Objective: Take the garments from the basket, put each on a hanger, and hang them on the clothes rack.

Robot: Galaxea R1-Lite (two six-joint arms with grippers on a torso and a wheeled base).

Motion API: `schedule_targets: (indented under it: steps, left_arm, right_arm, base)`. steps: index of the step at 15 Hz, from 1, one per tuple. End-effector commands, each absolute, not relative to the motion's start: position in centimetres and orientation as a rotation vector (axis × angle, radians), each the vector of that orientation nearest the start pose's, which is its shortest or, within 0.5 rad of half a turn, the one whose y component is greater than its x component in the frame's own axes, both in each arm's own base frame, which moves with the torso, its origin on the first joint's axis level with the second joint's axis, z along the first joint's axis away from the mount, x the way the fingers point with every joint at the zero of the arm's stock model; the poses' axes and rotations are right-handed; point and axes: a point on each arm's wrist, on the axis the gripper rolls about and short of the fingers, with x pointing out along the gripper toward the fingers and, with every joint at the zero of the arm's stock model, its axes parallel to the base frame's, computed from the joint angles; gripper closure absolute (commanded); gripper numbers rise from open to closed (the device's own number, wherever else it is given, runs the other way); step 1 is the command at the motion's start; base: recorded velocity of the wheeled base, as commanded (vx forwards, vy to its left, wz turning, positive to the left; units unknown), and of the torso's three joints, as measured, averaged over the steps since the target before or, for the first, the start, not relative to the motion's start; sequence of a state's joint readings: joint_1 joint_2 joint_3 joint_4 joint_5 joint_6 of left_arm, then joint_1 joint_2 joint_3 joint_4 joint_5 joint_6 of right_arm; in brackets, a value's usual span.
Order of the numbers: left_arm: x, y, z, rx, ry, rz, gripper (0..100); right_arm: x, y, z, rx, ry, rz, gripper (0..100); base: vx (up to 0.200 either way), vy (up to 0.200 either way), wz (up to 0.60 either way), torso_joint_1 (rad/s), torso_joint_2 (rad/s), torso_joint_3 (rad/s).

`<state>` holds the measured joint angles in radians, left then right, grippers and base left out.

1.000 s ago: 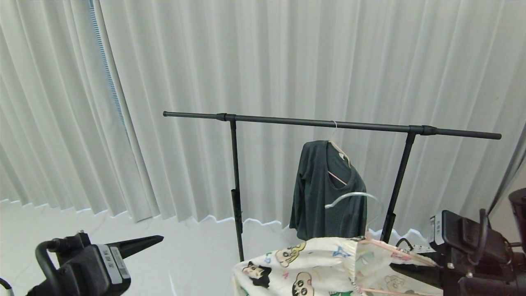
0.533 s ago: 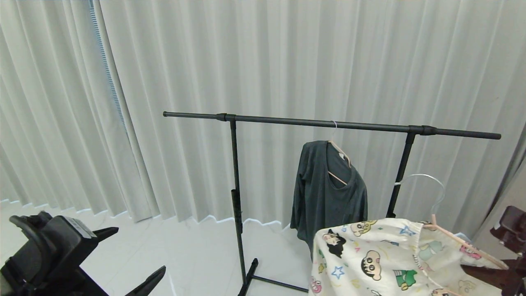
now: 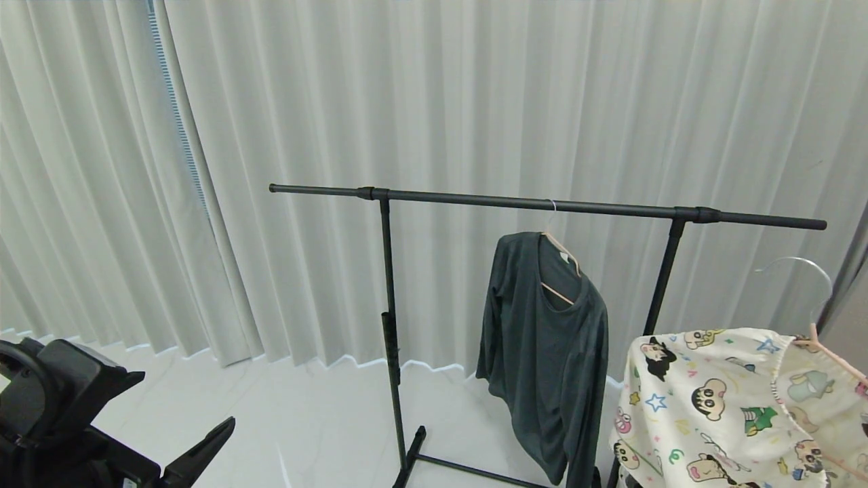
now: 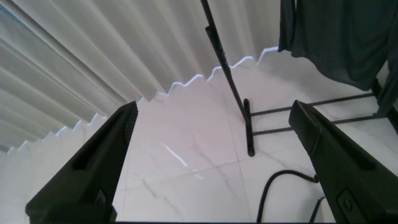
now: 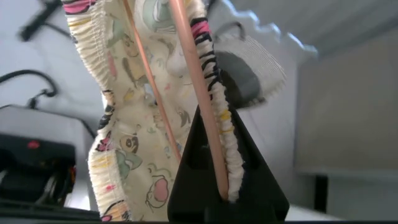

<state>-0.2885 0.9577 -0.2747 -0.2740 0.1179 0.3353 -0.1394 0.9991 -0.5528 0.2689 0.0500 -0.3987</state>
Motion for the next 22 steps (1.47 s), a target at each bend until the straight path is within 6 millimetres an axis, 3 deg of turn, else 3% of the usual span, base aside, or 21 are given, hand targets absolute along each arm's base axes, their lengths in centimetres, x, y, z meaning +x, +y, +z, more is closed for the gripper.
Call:
schedule_targets:
  steps: [1, 5, 11, 17, 22]
  left_arm:
    - [10.0, -2.7, 15.2, 0.409, 0.370, -0.230, 0]
    - [10.0, -2.7, 15.0, 0.410, 0.382, -0.232, 0]
    - [10.4, -2.8, 15.6, 0.413, 0.369, -0.233, 0]
    - [10.4, -2.8, 15.7, 0.415, 0.361, -0.236, 0]
    - [10.3, -2.8, 15.7, 0.416, 0.355, -0.241, 0]
  right_arm:
    - [10.6, -2.1, 17.9, -0.294, 0.733, -0.011, 100]
    - [12.9, -2.6, 18.8, -0.239, 0.686, -0.047, 100]
    - [16.4, -2.8, 18.3, -0.256, 0.645, -0.067, 100]
    - [17.0, -1.7, 18.3, -0.242, 0.630, -0.019, 100]
    - [17.6, -1.8, 18.1, -0.244, 0.640, -0.045, 100]
  base:
    - [0.000, 0.000, 0.00, 0.000, 0.00, 0.000]
    - [0.000, 0.000, 0.00, 0.000, 0.00, 0.000]
    - [0.000, 0.000, 0.00, 0.000, 0.00, 0.000]
    - [0.000, 0.000, 0.00, 0.000, 0.00, 0.000]
    - [0.200, 0.000, 0.00, -0.003, 0.00, 0.004]
